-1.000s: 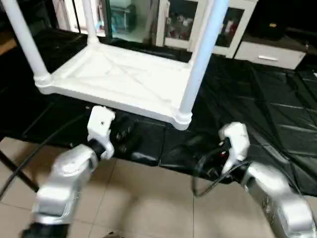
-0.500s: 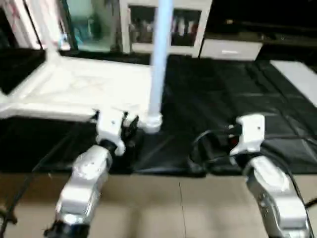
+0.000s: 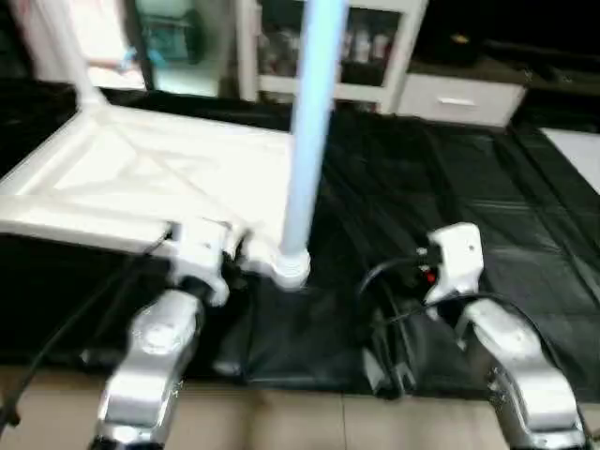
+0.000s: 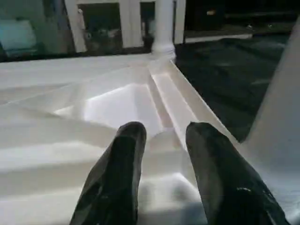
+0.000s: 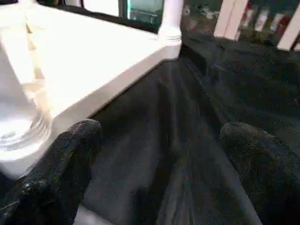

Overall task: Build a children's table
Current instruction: Rotate table base

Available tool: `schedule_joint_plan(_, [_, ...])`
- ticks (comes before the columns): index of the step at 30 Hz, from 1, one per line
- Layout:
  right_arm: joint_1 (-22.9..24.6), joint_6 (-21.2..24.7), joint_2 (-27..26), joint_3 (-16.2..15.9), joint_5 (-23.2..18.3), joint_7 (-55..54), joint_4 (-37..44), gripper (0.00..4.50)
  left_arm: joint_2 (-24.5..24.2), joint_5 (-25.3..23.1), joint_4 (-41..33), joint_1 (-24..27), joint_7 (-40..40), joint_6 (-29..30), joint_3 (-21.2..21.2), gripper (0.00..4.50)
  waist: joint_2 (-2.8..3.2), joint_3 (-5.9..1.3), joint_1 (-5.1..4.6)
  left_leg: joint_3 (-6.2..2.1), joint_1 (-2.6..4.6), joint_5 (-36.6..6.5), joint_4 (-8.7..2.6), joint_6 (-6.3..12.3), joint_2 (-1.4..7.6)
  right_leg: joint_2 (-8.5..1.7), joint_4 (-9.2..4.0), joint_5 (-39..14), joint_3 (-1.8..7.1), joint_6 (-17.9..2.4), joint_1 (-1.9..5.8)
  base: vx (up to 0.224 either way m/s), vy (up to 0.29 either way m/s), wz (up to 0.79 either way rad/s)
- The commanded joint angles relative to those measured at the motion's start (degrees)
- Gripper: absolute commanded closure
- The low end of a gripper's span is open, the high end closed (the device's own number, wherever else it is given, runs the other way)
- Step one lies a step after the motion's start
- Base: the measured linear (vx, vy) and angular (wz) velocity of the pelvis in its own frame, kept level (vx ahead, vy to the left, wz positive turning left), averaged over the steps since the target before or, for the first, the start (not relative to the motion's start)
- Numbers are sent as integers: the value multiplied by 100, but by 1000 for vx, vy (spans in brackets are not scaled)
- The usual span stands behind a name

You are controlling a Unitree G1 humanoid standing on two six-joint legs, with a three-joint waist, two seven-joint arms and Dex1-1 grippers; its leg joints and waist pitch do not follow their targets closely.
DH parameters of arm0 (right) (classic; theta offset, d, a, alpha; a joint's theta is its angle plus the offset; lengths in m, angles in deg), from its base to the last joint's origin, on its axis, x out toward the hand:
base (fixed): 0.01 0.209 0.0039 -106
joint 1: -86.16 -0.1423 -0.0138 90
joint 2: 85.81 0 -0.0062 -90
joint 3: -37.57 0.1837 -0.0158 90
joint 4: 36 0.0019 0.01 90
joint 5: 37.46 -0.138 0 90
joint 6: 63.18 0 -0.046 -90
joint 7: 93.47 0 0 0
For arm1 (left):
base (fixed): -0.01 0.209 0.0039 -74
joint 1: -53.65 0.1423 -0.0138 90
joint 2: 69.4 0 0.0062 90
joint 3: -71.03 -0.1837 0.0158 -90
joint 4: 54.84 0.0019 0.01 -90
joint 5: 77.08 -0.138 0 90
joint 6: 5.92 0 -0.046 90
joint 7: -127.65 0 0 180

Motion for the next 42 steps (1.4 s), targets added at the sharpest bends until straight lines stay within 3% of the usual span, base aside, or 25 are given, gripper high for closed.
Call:
schedule_joint_plan(1, [-19,-32,-19,-77,-71,23,63,0,-88,-61,-88,-10,-8,38,92,267,284,-180,92,-37,-92,1216,-908,38,400,-457,-695,96,-8,-1757,412,145,29,5])
schedule_joint_plan(2, [-19,-32,-19,-77,-71,23,63,0,-88,-61,-88,-10,-8,38,92,267,450,-187,60,-60,222,1015,-1111,68,512,-315,-693,-444,-178,-1379,309,124,83,3])
schedule_joint_plan(3, [9,-36,-13,-71,-89,31,72,0,-102,-70,-85,-16,6,49,105,267,628,-173,-253,-661,433,-621,-1465,367,925,174,268,-886,-450,-696,-57,124,83,3])
schedule_joint_plan(4, [27,-44,-9,-60,-90,42,79,0,-94,-32,-76,-20,31,17,137,267,598,-306,-265,-830,801,-984,-1423,735,1113,91,412,-969,-346,-441,-296,147,106,0])
schedule_joint_plan(5, [37,-53,-9,-47,-85,58,80,0,-83,-6,-70,-22,47,-8,158,267,518,-354,-273,-877,893,-729,-1294,1281,1146,-31,582,-611,-258,-32,-523,144,60,12])
schedule_joint_plan(6, [52,-64,-17,-22,-87,63,84,0,-120,-8,-61,-36,72,17,154,267,531,-265,-220,-677,699,114,-1263,1596,1011,-44,651,-164,-234,274,-622,144,60,12])
schedule_joint_plan(7, [59,-71,-23,-5,-87,64,88,0,-160,12,-42,-57,125,20,150,267,440,-283,-253,-611,679,593,-1249,1797,1008,-84,605,105,-201,367,-680,93,33,7])
schedule_joint_plan(8, [59,-71,-23,-5,-87,64,88,0,-160,12,-42,-57,125,20,150,267,366,-297,-203,-414,540,1791,-1140,2036,932,-212,401,797,-58,447,-754,70,-9,2])
schedule_joint_plan(9, [74,-84,-42,21,-121,82,102,0,-269,192,-39,-73,411,-8,131,267,120,-291,-141,-122,160,1965,-935,1594,600,-533,-232,1771,282,354,-528,70,-9,2])
schedule_joint_plan(10, [75,-85,-43,22,-124,84,103,0,-274,203,-39,-74,428,-10,130,267,-112,-383,-89,-27,-9,1614,-785,1244,343,-694,-347,1925,456,558,-322,43,-56,2])
schedule_joint_plan(11, [87,-86,-47,35,-150,101,115,0,-356,373,-45,-80,686,-69,125,267,-28,-344,19,-73,-121,1239,-821,625,344,-995,-243,2715,556,240,-174,25,-79,-3])
schedule_joint_plan(12, [105,-96,-42,46,-176,116,121,0,-464,630,-76,-71,1076,-83,120,267,35,-374,18,-69,-84,1318,-948,213,397,-739,-133,3350,345,-61,-142,25,-79,-3])
schedule_joint_plan(13, [119,-106,-35,55,-198,127,123,0,-558,808,-99,-59,1380,-103,117,239,59,-352,10,-58,-23,1185,-995,96,418,-645,-153,3201,284,-212,-188,0,0,0])
schedule_joint_plan(14, [130,-117,-8,89,-232,150,111,0,-794,866,-36,-87,1786,-48,39,233,172,-317,-38,-69,43,701,-1098,-68,494,-559,-197,2291,202,-580,-217,0,0,0])
schedule_joint_plan(15, [136,-125,8,110,-253,164,102,0,-946,882,10,-106,2030,-8,-15,233,212,-292,-58,-56,129,153,-1159,-154,575,-537,-268,1375,180,-877,-261,0,0,0])
schedule_joint_plan(16, [152,-124,42,155,-326,238,118,0,-1177,824,146,-167,2337,-7,-108,230,228,-260,-74,-58,158,-139,-1206,-177,621,-533,-302,968,166,-994,-283,0,0,0])
schedule_joint_plan(19, [173,-136,119,229,-384,340,121,0,-1452,770,405,-310,2751,-36,-205,198,253,-75,-108,-6,219,-1924,-1331,-546,664,-557,-511,-1539,192,-885,-396,-71,11,5])
schedule_joint_plan(20, [177,-139,172,282,-408,397,113,0,-1563,745,570,-423,2945,-90,-237,190,243,-91,-85,-10,320,-2325,-1300,-686,647,-600,-594,-2241,218,-704,-463,-84,16,11])
schedule_joint_plan(21, [181,-133,251,333,-438,486,112,0,-1696,745,783,-581,3229,-160,-312,190,299,-68,-56,-17,348,-2500,-1303,-744,637,-623,-644,-2624,237,-558,-508,-84,16,11])
schedule_joint_plan(22, [183,-130,264,338,-447,505,114,0,-1713,738,815,-605,3264,-171,-326,181,286,-63,-63,-11,347,-2517,-1319,-738,630,-619,-680,-2743,230,-476,-504,-74,16,5])
schedule_joint_plan(24, [238,-92,517,358,-566,864,158,0,-2006,543,1460,-1075,3803,-424,-625,166,296,-122,-53,-21,267,-2163,-1381,-723,654,-622,-629,-2262,221,-413,-408,0,0,0])
schedule_joint_plan(27, [293,-84,691,290,-589,1096,185,0,-2116,408,1877,-1431,4230,-620,-901,150,302,-138,-59,-1,193,-1574,-1427,-650,691,-643,-548,-1287,216,-676,-326,0,0,0])
schedule_joint_plan(34, [330,-113,804,156,-557,1261,231,0,-1929,-100,2897,-2316,4630,-1217,-1386,150,263,-183,-39,71,181,-1004,-1373,-496,711,-708,-547,-1032,225,-914,-298,0,0,0])
schedule_joint_plan(37, [344,-109,847,114,-554,1346,247,0,-2016,-397,3483,-2629,4933,-1512,-1696,150,295,-224,-33,109,179,-582,-1331,-390,716,-699,-479,-407,219,-1050,-280,18,-4,-1])
schedule_joint_plan(42, [408,-94,890,136,-554,1435,318,0,-2266,-425,3907,-2942,5748,-1537,-1859,150,315,-316,-34,163,163,671,-1209,35,703,-657,-278,1584,166,-1526,-243,34,-6,-2])
